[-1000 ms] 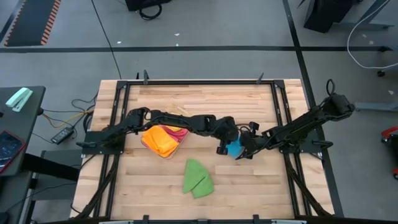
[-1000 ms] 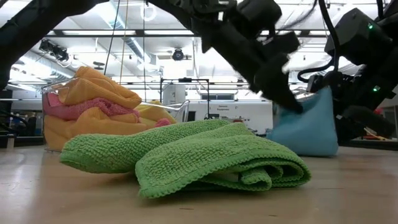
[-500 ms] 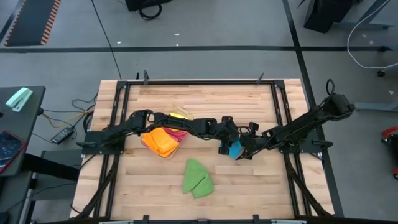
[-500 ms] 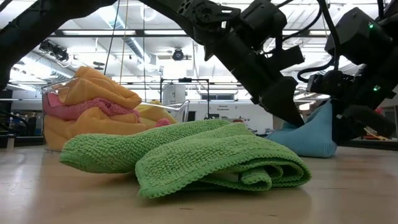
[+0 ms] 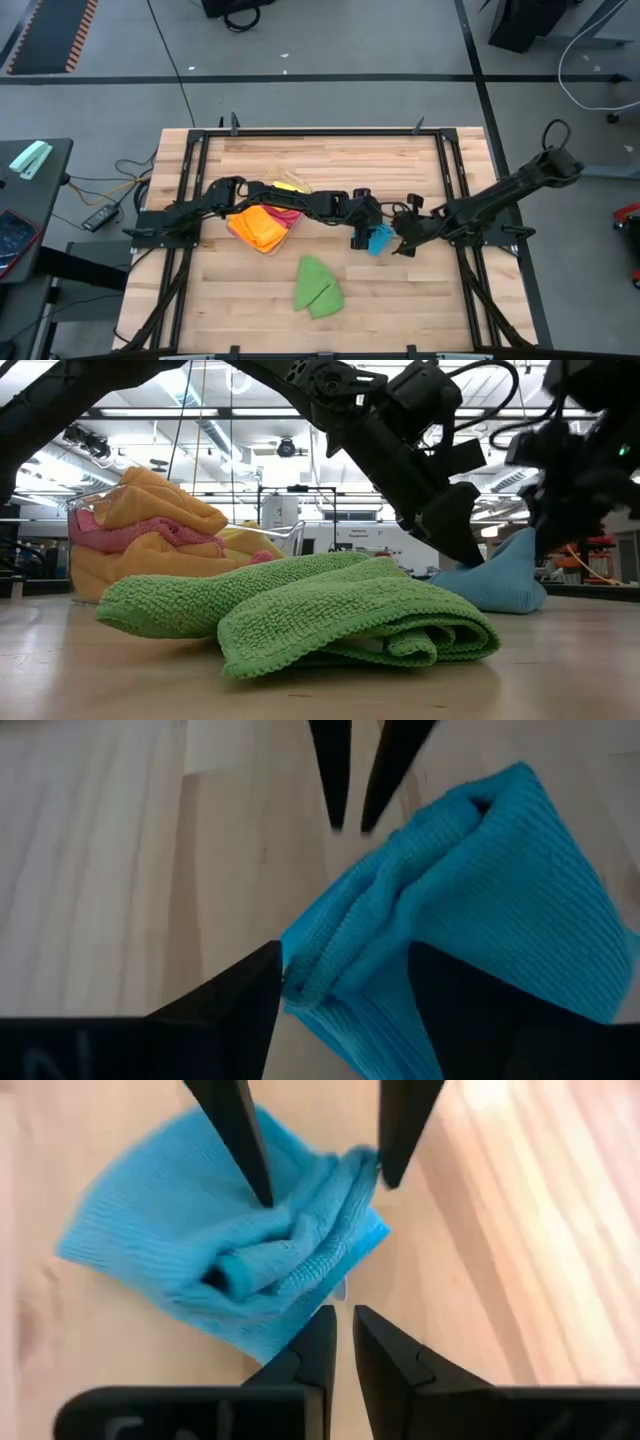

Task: Fold microfiber towels
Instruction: Fold the blue microfiber towel

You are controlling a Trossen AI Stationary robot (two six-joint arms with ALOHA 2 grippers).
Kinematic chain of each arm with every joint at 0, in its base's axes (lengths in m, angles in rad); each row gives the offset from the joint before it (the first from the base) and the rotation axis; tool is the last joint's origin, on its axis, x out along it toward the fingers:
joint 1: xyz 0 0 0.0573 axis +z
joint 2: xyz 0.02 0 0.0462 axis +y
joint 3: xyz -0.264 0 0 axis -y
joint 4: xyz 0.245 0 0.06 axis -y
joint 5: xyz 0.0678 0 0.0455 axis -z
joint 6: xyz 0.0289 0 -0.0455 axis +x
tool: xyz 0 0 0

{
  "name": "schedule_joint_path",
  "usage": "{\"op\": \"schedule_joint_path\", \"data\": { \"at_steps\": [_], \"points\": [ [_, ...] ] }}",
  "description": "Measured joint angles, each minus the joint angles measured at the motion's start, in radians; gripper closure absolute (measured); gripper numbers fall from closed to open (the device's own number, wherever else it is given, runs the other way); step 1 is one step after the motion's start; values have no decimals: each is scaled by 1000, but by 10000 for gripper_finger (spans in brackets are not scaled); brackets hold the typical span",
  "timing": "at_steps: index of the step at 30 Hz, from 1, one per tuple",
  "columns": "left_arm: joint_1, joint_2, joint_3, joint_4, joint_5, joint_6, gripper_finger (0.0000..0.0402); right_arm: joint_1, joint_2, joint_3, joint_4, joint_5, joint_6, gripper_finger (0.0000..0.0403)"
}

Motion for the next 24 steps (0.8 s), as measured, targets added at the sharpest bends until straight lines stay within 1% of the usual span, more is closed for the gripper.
{"op": "schedule_joint_path", "data": {
  "at_steps": [4,6,8,10,13,16,24],
  "points": [
    [0,1,0,-7,0,-15,167,65,-91,13,-29,57,16,354],
    [0,1,0,-8,0,-17,163,104,-132,14,-24,79,-8,354],
    [0,1,0,-10,0,-26,160,144,-151,12,20,91,-57,354],
    [0,1,0,-9,-1,-39,157,178,-157,-6,109,91,-116,354],
    [0,1,0,-10,-1,-41,158,205,-140,-39,256,91,-175,354],
    [-2,1,0,-22,-1,-41,162,204,-107,-85,363,90,-185,354],
    [-7,-2,0,-41,-1,-40,170,137,0,-165,379,89,-23,354]
  ]
}}
